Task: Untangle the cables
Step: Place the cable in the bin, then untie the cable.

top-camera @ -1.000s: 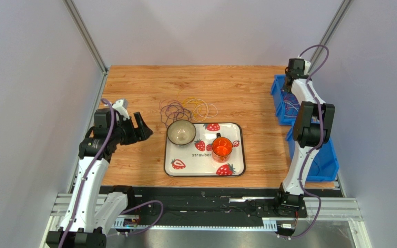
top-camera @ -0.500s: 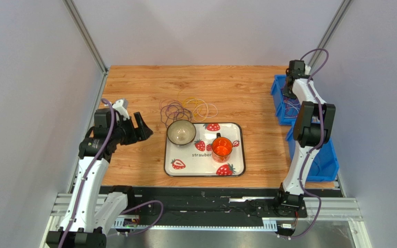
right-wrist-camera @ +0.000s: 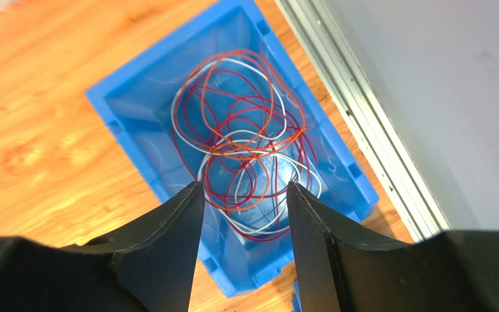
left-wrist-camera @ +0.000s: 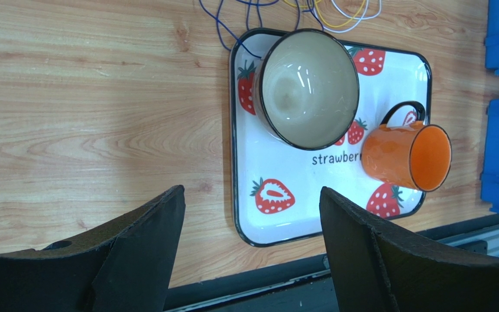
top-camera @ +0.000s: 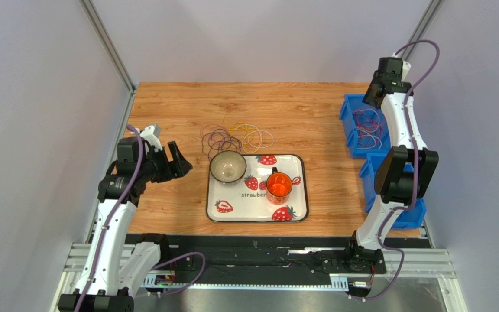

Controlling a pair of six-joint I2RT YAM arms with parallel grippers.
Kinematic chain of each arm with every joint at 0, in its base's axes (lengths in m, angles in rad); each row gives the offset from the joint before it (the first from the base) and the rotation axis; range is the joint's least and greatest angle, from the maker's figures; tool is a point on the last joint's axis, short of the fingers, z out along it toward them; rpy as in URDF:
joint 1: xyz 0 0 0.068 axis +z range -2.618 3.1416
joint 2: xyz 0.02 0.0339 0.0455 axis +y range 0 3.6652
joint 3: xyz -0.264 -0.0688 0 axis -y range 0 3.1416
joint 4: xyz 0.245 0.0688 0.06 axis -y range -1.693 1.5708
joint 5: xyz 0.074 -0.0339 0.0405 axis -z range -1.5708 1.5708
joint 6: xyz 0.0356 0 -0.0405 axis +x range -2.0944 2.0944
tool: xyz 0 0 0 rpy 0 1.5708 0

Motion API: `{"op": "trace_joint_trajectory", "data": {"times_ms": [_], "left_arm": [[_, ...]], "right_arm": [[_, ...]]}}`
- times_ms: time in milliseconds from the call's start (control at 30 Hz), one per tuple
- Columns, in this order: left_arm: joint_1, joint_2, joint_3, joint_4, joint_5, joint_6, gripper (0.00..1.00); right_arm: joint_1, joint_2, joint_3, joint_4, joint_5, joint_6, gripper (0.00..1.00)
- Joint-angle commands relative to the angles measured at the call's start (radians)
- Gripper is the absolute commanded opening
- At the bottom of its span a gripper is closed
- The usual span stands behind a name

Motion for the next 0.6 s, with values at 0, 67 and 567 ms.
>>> {"op": "trace_joint_trajectory", "data": {"times_ms": [0, 67, 567], "left_arm": [[-0.005, -0.022, 0.001, 0.022, 0.013, 0.008, 0.84], [-0.005, -0.022, 0.001, 0.023, 0.013, 0.008, 0.84], [-0.005, 0.001, 0.000, 0.020, 0.007, 0.007, 0.84]], "right_arm": [[0.007, -0.095, 0.060, -0.059, -0.013, 0.016, 0.54], [0.011, -0.126, 0.054, -0.062, -0.027, 0.020, 0.54], [0.229, -0.522, -0.360, 0.138, -0.221, 0.098, 0.56]]}}
